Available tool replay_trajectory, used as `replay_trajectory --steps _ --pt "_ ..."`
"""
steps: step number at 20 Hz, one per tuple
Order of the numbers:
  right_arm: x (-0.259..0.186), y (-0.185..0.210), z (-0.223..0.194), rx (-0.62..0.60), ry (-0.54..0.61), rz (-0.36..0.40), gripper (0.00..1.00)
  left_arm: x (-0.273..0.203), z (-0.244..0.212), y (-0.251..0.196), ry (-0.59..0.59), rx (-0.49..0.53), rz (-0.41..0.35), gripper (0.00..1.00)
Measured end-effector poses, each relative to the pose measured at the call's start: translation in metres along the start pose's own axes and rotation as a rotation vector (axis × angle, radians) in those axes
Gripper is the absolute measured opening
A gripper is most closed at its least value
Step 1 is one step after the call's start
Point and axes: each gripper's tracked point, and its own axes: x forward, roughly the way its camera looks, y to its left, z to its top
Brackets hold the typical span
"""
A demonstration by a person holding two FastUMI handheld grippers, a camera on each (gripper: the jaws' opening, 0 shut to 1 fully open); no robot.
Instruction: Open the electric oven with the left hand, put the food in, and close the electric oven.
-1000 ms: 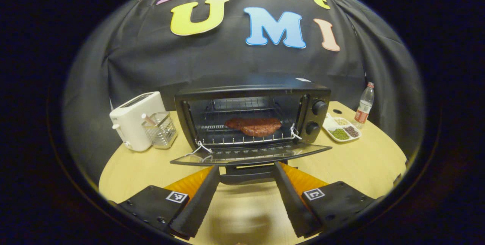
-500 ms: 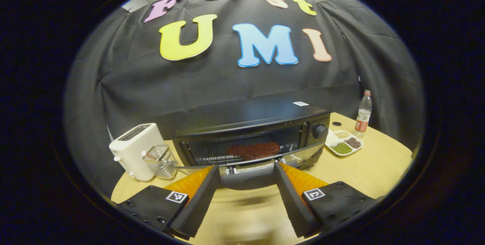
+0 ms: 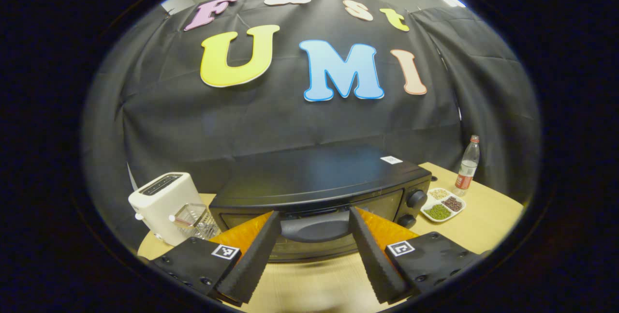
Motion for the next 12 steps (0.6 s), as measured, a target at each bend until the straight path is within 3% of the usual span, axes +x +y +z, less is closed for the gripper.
replay_trajectory --steps 1,2,5,6,7,8,10,11,12 --pt "-0.001 -0.001 0.003 0.0 -0.004 0.002 0.97 -0.002 0.005 -0.002 -0.008 0.002 -0.003 0.9" --pt "0.0 -0.002 0.005 0.001 -0.011 0.003 0.97 -0.008 0.012 -0.004 -0.019 0.003 0.0 1.0" --pt "-0.006 -0.004 0.016 0.01 -0.043 0.03 0.97 -0.036 0.044 -0.012 -0.085 -0.006 0.004 1.0" --pt "-0.006 -0.006 0.019 0.011 -0.055 0.043 0.97 -0.05 0.054 -0.014 -0.105 -0.015 0.009 0.95" --pt "-0.008 -0.007 0.022 0.014 -0.061 0.06 0.97 -0.065 0.064 -0.018 -0.118 -0.026 0.016 1.0" --pt "-0.01 -0.01 0.027 0.021 -0.07 0.079 0.98 -0.083 0.073 -0.021 -0.131 -0.039 0.027 0.95" --pt "-0.014 -0.018 0.035 0.031 -0.093 0.112 0.98 -0.118 0.09 -0.026 -0.163 -0.059 0.051 0.95" --pt "-0.017 -0.023 0.037 0.035 -0.099 0.128 0.98 -0.135 0.098 -0.028 -0.177 -0.065 0.072 0.99" --pt "-0.021 -0.028 0.038 0.04 -0.104 0.144 0.98 -0.155 0.1 -0.029 -0.188 -0.066 0.087 0.95"
